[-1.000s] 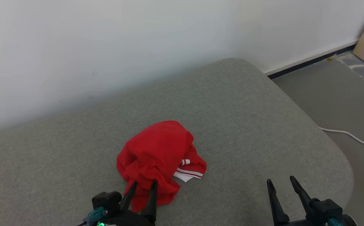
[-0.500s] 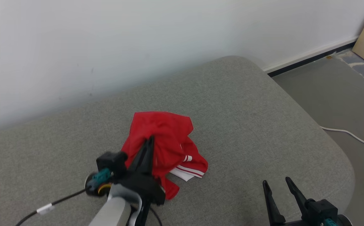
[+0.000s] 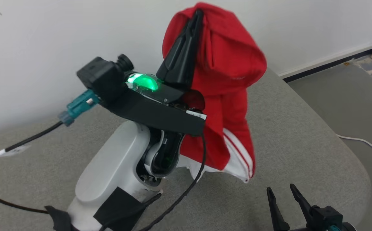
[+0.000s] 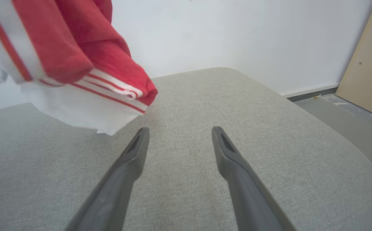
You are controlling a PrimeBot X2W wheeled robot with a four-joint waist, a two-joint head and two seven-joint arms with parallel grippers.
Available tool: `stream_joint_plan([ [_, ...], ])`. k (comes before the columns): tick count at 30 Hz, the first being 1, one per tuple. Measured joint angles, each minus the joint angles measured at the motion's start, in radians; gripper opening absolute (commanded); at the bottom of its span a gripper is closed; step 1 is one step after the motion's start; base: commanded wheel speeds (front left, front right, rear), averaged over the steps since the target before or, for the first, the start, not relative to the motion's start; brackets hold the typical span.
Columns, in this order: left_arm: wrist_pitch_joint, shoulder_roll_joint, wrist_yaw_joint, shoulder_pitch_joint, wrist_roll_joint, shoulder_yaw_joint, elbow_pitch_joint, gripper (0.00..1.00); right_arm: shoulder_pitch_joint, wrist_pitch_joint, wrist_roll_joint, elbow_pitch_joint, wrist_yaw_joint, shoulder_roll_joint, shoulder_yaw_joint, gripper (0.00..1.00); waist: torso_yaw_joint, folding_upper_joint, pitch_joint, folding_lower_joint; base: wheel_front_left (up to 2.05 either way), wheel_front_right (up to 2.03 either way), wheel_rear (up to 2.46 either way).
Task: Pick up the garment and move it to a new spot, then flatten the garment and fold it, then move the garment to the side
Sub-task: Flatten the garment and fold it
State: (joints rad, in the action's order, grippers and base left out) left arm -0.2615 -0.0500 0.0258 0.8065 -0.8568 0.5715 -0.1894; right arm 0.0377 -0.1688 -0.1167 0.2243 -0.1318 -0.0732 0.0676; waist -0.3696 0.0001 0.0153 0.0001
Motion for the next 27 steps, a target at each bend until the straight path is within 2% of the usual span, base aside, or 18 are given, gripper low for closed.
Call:
stream_joint_plan([
  [3,-0.001,0.000,-0.016,-0.003,-0.118,-0.021,0.106,0.00,0.003,-0.002,-0.001,0.002,0.000,0.002,0.000,1.00,0.016,-0.0001,-0.001,-0.0002,0.00,0.00,0.00],
  [6,-0.001,0.003,-0.054,-0.067,-0.146,-0.054,0.117,0.00,0.005,-0.006,-0.002,0.001,0.000,0.005,-0.001,1.00,0.040,-0.0001,-0.003,-0.0002,0.00,0.00,0.00],
  [9,-0.001,-0.009,-0.114,-0.179,-0.120,-0.104,0.015,0.00,0.008,-0.006,-0.003,0.000,0.000,0.006,-0.001,1.00,0.071,0.0000,-0.006,-0.0001,0.00,0.00,0.00],
  [14,-0.001,-0.092,-0.196,-0.337,-0.098,-0.174,-0.244,0.00,0.009,-0.003,-0.003,-0.004,0.000,0.009,0.011,1.00,0.123,0.0000,-0.013,-0.0001,0.00,0.00,0.00],
  [15,-0.001,-0.100,-0.207,-0.352,-0.107,-0.189,-0.296,0.37,0.009,-0.003,-0.003,-0.003,0.000,0.010,0.016,1.00,0.133,0.0000,-0.015,0.0000,0.00,0.00,0.00],
  [16,-0.001,-0.107,-0.218,-0.359,-0.106,-0.211,-0.343,1.00,0.007,-0.001,-0.003,-0.004,0.000,0.011,0.021,1.00,0.141,0.0000,-0.017,-0.0001,0.00,0.00,0.00],
  [18,-0.001,-0.135,-0.231,-0.360,-0.073,-0.309,-0.417,1.00,0.002,0.002,-0.003,-0.009,0.000,0.011,0.033,1.00,0.160,-0.0001,-0.024,-0.0001,0.00,0.00,0.00],
  [21,-0.001,-0.142,-0.210,-0.373,-0.032,-0.396,-0.447,1.00,0.000,0.006,-0.003,-0.014,0.000,0.011,0.040,1.00,0.168,0.0000,-0.033,0.0000,0.00,0.00,0.00],
  [24,-0.001,-0.140,-0.181,-0.397,0.028,-0.482,-0.439,1.00,0.000,0.010,-0.004,-0.017,0.000,0.008,0.040,1.00,0.174,-0.0001,-0.036,-0.0001,0.00,0.00,0.00],
  [27,-0.001,-0.120,-0.120,-0.433,0.105,-0.509,-0.403,1.00,0.002,0.012,-0.004,-0.019,0.000,0.004,0.037,1.00,0.178,-0.0001,-0.033,-0.0001,0.00,0.00,0.00],
])
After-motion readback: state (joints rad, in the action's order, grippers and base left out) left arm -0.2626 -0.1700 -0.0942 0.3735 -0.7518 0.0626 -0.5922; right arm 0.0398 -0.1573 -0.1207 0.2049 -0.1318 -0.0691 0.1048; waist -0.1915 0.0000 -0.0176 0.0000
